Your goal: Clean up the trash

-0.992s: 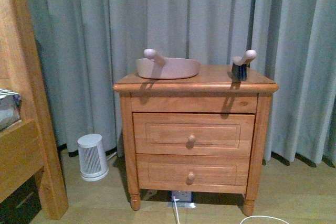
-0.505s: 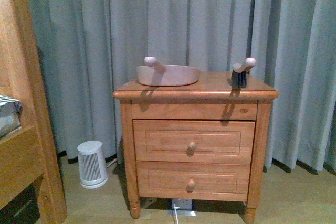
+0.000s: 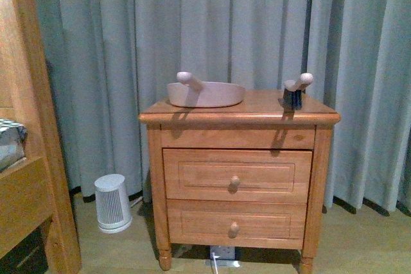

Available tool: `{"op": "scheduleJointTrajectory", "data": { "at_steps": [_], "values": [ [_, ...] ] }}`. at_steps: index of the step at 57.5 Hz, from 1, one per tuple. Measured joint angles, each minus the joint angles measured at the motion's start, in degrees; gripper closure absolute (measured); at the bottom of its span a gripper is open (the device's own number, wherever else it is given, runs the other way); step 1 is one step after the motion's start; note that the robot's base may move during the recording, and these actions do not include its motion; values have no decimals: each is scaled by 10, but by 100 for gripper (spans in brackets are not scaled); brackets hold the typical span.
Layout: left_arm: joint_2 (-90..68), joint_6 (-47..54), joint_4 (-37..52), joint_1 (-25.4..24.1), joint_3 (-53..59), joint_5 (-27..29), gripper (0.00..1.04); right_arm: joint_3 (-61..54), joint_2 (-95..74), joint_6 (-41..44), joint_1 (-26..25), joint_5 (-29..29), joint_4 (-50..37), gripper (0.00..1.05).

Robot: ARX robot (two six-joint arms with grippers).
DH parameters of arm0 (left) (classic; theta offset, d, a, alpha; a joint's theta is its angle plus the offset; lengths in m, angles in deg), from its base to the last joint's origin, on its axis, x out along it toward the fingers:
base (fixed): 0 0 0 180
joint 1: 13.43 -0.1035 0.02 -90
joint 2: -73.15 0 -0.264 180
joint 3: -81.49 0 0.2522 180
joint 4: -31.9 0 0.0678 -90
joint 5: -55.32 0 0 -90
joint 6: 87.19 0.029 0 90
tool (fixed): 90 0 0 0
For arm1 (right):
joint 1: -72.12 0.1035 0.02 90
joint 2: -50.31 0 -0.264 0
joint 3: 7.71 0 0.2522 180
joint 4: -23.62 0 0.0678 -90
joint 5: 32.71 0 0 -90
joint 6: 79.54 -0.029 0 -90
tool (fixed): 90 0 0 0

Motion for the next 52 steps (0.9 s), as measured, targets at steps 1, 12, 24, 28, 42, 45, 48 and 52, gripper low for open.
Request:
{"op": "scheduleJointTrajectory", "data": {
  "at_steps": [1, 12, 24, 28, 42, 45, 48, 52],
  "values": [
    [0, 0, 0, 0, 0, 0, 8, 0, 0, 0, 0, 0, 0, 7],
    [0, 0, 0, 0, 0, 0, 8, 0, 0, 0, 0, 0, 0, 7],
    [0, 0, 0, 0, 0, 0, 8, 0, 0, 0, 0, 0, 0, 7],
    [0, 0, 0, 0, 0, 0, 8, 0, 0, 0, 0, 0, 0, 7],
    [0, 0, 0, 0, 0, 0, 8, 0, 0, 0, 0, 0, 0, 7],
    [0, 0, 0, 0, 0, 0, 8, 0, 0, 0, 0, 0, 0, 7],
    [0, 0, 0, 0, 0, 0, 8, 0, 0, 0, 0, 0, 0, 7],
    [1, 0, 0, 0, 0, 0, 8, 0, 0, 0, 0, 0, 0, 7]
  ]
}}
